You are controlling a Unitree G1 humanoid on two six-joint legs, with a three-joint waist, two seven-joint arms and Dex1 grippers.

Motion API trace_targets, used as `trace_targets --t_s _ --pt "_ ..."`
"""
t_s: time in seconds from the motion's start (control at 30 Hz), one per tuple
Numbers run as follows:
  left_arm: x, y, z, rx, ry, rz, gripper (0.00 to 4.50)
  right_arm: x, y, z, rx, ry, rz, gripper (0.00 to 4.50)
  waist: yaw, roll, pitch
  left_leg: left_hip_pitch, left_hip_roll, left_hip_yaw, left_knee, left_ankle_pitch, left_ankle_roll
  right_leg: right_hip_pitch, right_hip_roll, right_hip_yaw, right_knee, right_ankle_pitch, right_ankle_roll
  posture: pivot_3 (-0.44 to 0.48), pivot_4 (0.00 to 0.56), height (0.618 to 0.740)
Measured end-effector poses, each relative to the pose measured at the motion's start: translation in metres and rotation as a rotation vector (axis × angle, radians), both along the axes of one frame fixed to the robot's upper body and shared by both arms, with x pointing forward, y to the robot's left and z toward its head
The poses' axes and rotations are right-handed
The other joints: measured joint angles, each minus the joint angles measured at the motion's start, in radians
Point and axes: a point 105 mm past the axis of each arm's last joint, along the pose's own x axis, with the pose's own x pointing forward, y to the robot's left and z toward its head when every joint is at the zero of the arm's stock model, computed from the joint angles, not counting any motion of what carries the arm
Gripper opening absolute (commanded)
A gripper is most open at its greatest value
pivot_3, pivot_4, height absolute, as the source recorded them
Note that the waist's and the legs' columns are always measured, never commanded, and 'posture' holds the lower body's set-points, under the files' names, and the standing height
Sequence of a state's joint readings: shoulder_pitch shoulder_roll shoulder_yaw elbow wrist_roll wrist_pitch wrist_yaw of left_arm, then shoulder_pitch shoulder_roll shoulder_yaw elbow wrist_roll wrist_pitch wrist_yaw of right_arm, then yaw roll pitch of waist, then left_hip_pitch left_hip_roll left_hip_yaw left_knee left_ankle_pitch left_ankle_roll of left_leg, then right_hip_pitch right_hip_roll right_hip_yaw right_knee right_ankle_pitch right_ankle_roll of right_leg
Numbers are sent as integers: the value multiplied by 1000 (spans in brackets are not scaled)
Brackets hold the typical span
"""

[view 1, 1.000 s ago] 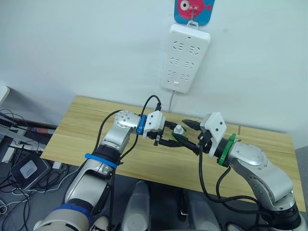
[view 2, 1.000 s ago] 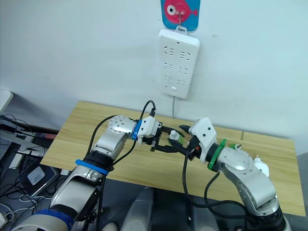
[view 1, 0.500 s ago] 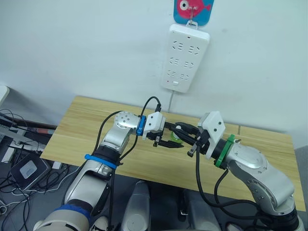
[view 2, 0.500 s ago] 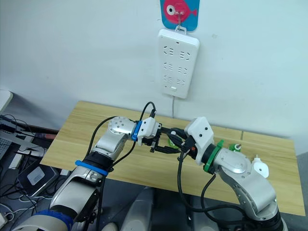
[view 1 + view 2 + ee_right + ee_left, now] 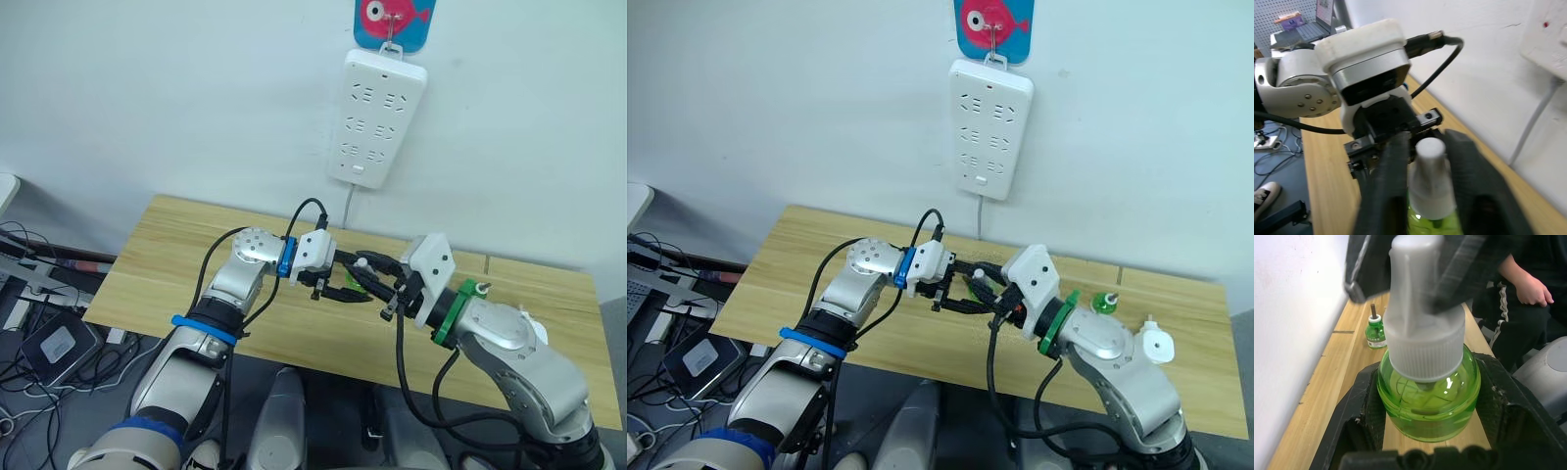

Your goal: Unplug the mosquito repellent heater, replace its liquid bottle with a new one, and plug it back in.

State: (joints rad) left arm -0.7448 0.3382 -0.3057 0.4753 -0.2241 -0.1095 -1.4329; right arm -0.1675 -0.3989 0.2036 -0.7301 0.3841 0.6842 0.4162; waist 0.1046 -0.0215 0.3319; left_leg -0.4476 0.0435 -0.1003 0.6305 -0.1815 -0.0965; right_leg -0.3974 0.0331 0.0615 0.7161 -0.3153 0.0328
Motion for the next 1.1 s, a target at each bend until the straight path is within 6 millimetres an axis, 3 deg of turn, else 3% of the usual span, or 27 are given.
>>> trace_targets --t_s 0.03,0.37,0.8,0.9,0.97,1.1 --pt "0 0 0 1 1 2 2258 -1 2 -1 2 3 5 2426 0 0 0 0 0 0 0 0 0 0 0 0 0 0 0 244 253 740" --pt "0 0 -1 5 10 1 2258 3 -1 -19 -21 40 -25 2426 -1 0 0 0 0 0 0 0 0 0 0 0 0 0 0 246 255 740" --pt "-4 -1 -1 3 2 -12 2258 -1 -3 -21 3 2 -14 2426 0 0 -4 0 0 0 0 1 0 0 0 0 0 0 -1 248 241 740" --pt "-5 -1 -1 5 3 -21 2258 -2 -4 -22 9 -1 -14 1909 0 0 -9 0 0 0 0 1 0 0 0 0 0 0 -1 248 241 740" --pt "-6 -1 -1 5 4 -25 2258 -1 -6 -22 5 -6 -23 1228 0 1 -12 0 0 0 0 1 0 0 0 0 0 0 -1 248 241 740" --pt "-7 -1 -3 6 9 -25 2258 -2 -6 -23 9 -4 -27 1123 -1 1 -16 0 0 0 0 2 0 0 0 0 1 0 -1 248 244 740"
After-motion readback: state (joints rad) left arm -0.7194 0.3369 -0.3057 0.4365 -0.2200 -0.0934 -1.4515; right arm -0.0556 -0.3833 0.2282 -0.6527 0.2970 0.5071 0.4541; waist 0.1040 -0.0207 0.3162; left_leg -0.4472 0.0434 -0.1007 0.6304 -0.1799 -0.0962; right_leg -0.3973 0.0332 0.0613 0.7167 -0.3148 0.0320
